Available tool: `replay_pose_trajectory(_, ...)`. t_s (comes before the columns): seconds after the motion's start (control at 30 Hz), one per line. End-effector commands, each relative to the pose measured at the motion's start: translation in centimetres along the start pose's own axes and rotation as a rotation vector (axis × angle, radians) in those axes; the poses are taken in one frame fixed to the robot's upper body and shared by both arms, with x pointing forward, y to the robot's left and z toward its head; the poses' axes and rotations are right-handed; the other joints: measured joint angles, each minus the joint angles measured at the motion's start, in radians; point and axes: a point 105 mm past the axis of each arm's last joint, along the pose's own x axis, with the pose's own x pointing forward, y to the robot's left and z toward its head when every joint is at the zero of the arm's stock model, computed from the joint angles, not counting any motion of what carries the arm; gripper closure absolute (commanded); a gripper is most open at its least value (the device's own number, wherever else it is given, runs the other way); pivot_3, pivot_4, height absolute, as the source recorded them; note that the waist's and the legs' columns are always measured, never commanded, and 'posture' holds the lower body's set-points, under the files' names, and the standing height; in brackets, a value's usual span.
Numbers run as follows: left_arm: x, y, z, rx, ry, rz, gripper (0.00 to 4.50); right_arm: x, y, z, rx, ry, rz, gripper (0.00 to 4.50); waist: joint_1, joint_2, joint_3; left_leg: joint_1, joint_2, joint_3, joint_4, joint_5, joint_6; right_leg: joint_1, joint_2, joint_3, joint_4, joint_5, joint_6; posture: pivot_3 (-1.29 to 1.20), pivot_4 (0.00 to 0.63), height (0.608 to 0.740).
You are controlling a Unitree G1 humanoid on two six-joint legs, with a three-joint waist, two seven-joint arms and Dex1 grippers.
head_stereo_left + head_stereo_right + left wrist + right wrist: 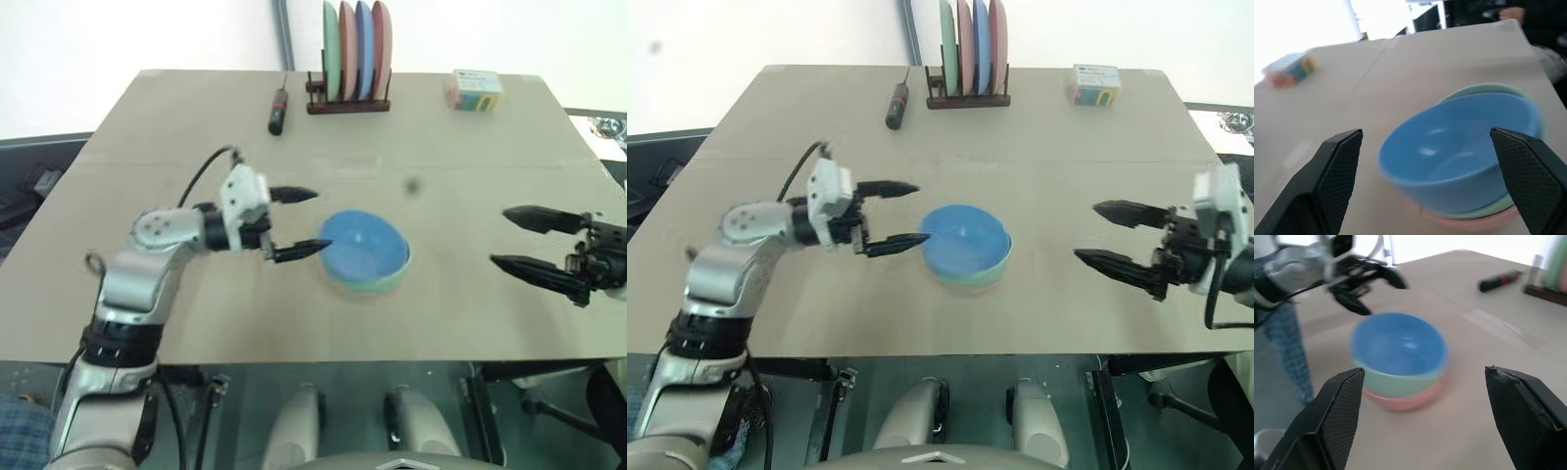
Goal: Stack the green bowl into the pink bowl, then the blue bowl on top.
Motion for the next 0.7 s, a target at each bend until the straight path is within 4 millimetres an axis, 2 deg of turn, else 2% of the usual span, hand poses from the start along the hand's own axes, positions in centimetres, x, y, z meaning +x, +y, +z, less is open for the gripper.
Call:
replay_pose_trajectory(0.03,-2.5,-0.4,-1.0,-0.057,-0.022,0.074,0.06,-1.6,-0.8,0.0,-0.034,-0.057,-0.05,0.38,-0.001,0.0,0.0,0.0,0.0,0.0,0.0,0.0,0.0,0.0,0.0,0.0,0.0,0.0,0.0,0.0,0.15,0.74)
replay_pose_trajectory(0.1,-3.8,-1.0,-1.9,-0.059,-0.04,0.109,0.06,-2.3,-1.2,-0.8,-0.025,-0.083,-0.071,0.38,-0.001,0.0,0.0,0.001,0.0,0.001,0.0,0.0,0.0,0.0,0.0,0.001,0.0,0.0,0.0,0.0,0.15,0.74)
replay_pose_trajectory(0.2,-6.3,-1.9,-4.7,-0.108,0.004,0.196,0.06,-3.3,-1.7,-3.1,0.023,-0.082,-0.103,0.38,0.001,0.0,0.0,0.001,0.001,0.001,0.0,0.0,0.0,0.0,0.0,0.001,0.001,0.0,0.0,0.0,0.15,0.74)
replay_pose_trajectory(0.3,-7.8,-2.7,-6.0,-0.128,0.022,0.251,0.06,-3.9,-1.9,-4.8,0.039,-0.067,-0.11,0.38,0.002,0.0,0.0,0.002,0.001,0.001,0.0,0.0,0.0,0.002,0.0,0.001,0.001,0.0,-0.001,0.0,0.15,0.74)
replay_pose_trajectory(0.43,-9.1,-4.0,-7.1,-0.109,0.014,0.282,0.06,-4.9,-2.0,-7.2,0.046,-0.022,-0.113,0.38,0.002,0.0,0.0,0.005,0.001,0.002,0.001,0.0,0.0,0.004,0.0,0.001,0.001,-0.001,-0.002,0.0,0.15,0.74)
replay_pose_trajectory(0.53,-9.4,-4.7,-7.2,-0.09,-0.017,0.299,0.06,-5.8,-2.1,-8.9,0.049,0.008,-0.112,0.38,0.001,0.0,0.0,0.009,0.001,0.004,0.0,0.0,0.0,0.008,0.0,0.003,0.001,-0.002,-0.004,0.0,0.15,0.74)
replay_pose_trajectory(0.7,-9.3,-4.9,-7.0,-0.077,-0.048,0.298,0.06,-6.5,-1.8,-10.2,0.025,0.036,-0.085,0.38,0.0,0.001,0.0,0.015,0.001,0.005,-0.001,0.0,0.0,0.012,0.0,0.004,0.001,-0.002,-0.004,0.0,0.15,0.74)
